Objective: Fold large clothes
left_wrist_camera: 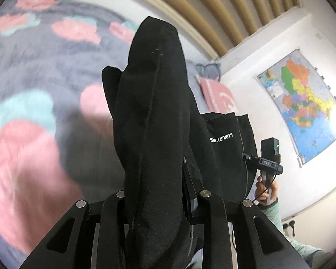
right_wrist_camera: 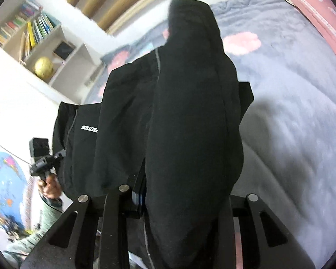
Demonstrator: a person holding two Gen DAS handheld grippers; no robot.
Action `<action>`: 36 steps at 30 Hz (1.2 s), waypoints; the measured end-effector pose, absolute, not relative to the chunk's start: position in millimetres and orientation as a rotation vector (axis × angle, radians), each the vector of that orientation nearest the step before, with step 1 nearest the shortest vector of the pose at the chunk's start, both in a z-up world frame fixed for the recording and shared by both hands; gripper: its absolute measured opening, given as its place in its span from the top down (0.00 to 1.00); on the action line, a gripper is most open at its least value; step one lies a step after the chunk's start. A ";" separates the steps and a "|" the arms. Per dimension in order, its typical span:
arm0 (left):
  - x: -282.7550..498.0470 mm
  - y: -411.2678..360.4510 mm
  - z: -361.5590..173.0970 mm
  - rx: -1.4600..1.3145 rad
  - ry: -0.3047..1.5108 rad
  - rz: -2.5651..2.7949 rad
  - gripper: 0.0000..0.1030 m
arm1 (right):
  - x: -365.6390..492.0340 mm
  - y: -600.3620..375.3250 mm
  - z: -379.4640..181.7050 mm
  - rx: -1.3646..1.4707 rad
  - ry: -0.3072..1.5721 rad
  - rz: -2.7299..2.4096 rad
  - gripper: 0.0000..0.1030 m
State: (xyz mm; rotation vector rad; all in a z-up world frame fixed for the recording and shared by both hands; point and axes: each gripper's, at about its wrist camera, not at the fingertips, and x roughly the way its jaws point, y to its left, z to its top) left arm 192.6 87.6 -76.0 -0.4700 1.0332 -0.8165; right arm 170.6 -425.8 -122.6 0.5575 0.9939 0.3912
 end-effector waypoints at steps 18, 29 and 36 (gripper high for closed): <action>164.1 173.5 -135.3 -0.559 1.047 -0.570 0.50 | 134.6 -432.8 -164.1 0.357 1.013 -0.062 0.28; 119.2 -2.5 -96.2 -0.142 0.961 -0.641 0.49 | 156.2 -286.9 -130.2 0.284 0.976 0.180 0.28; 130.0 -26.0 -150.3 -0.097 1.018 -0.481 0.48 | 168.3 -251.1 -197.9 0.197 1.071 0.035 0.27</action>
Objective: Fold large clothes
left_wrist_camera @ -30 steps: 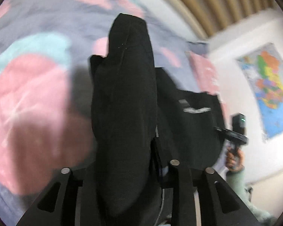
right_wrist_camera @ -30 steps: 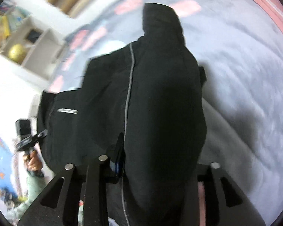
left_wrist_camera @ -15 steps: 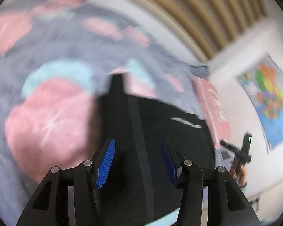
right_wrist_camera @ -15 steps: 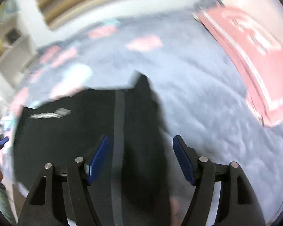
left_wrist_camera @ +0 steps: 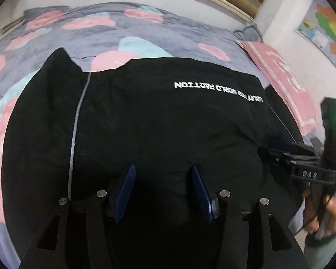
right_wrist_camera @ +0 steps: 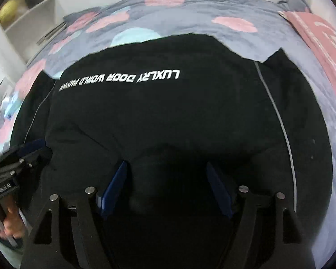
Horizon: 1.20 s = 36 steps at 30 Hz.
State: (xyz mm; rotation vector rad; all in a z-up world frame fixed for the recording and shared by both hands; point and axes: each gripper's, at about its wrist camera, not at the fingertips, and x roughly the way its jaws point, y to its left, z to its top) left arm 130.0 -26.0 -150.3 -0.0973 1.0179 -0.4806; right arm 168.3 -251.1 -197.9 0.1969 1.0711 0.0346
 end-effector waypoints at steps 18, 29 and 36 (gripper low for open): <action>48.3 -25.4 -58.5 0.061 0.766 -0.205 0.37 | 76.3 -241.1 -102.2 0.213 0.817 -0.122 0.15; -17.5 -37.0 17.8 0.105 0.579 -0.264 0.31 | 29.9 -195.1 -23.4 0.094 0.666 -0.118 0.09; -37.6 -34.4 24.3 0.092 0.557 -0.238 0.31 | 11.3 -183.1 -16.8 0.088 0.651 -0.100 0.09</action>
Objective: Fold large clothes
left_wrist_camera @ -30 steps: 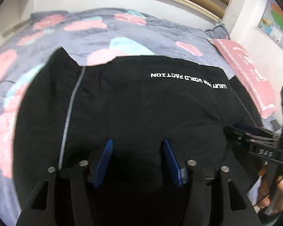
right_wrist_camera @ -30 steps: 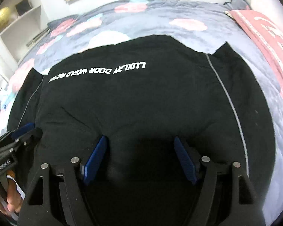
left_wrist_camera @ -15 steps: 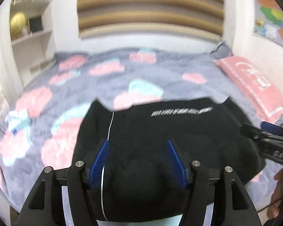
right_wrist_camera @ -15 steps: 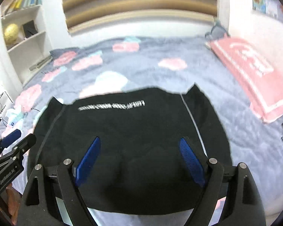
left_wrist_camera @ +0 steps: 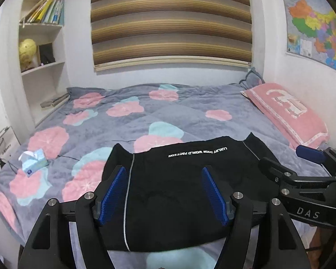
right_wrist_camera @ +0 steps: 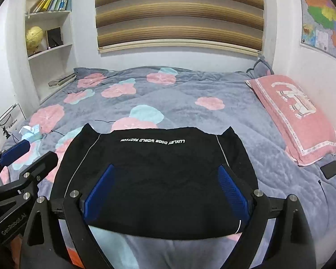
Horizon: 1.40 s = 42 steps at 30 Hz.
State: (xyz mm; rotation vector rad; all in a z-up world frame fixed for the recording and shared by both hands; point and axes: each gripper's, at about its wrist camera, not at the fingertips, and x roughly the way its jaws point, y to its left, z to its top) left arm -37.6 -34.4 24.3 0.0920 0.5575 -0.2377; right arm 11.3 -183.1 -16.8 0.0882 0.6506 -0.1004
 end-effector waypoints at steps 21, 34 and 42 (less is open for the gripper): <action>-7.6 -48.5 -7.5 0.068 0.670 -0.243 0.30 | 39.9 -193.5 -47.0 0.115 0.720 -0.113 0.09; -0.1 -37.4 -9.7 0.056 0.686 -0.217 0.30 | 46.6 -203.6 -55.7 0.124 0.740 -0.142 0.09; 2.3 -36.2 -13.7 0.074 0.697 -0.179 0.30 | 48.0 -204.7 -60.6 0.121 0.752 -0.143 0.09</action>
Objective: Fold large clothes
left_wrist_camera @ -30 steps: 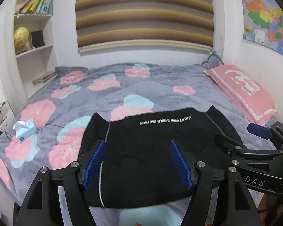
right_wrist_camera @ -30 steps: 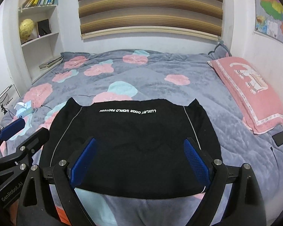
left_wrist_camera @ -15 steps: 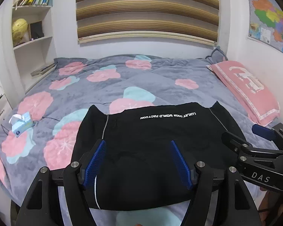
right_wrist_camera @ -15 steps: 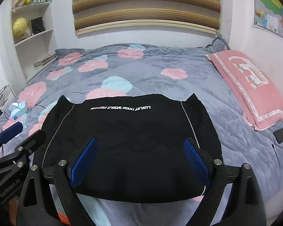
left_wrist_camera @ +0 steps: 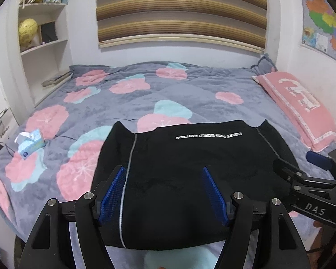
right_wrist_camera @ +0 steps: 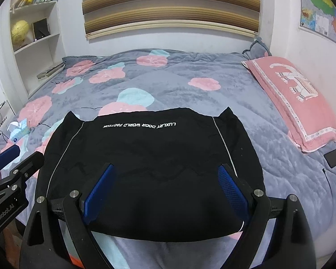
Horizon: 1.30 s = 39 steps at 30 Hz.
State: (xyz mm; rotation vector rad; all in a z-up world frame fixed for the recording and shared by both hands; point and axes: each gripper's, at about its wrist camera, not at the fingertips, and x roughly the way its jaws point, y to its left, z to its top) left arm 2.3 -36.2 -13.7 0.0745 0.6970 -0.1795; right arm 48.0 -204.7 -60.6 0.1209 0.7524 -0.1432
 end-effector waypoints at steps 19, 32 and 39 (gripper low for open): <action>-0.7 -33.7 -15.9 0.098 0.702 -0.137 0.30 | 44.7 -196.7 -64.0 0.132 0.763 -0.133 0.09; -1.3 -37.2 -19.4 0.117 0.708 -0.132 0.30 | 45.5 -191.1 -67.4 0.136 0.781 -0.129 0.09; 2.8 -39.1 -24.1 0.146 0.716 -0.099 0.30 | 46.0 -192.8 -67.5 0.158 0.781 -0.123 0.09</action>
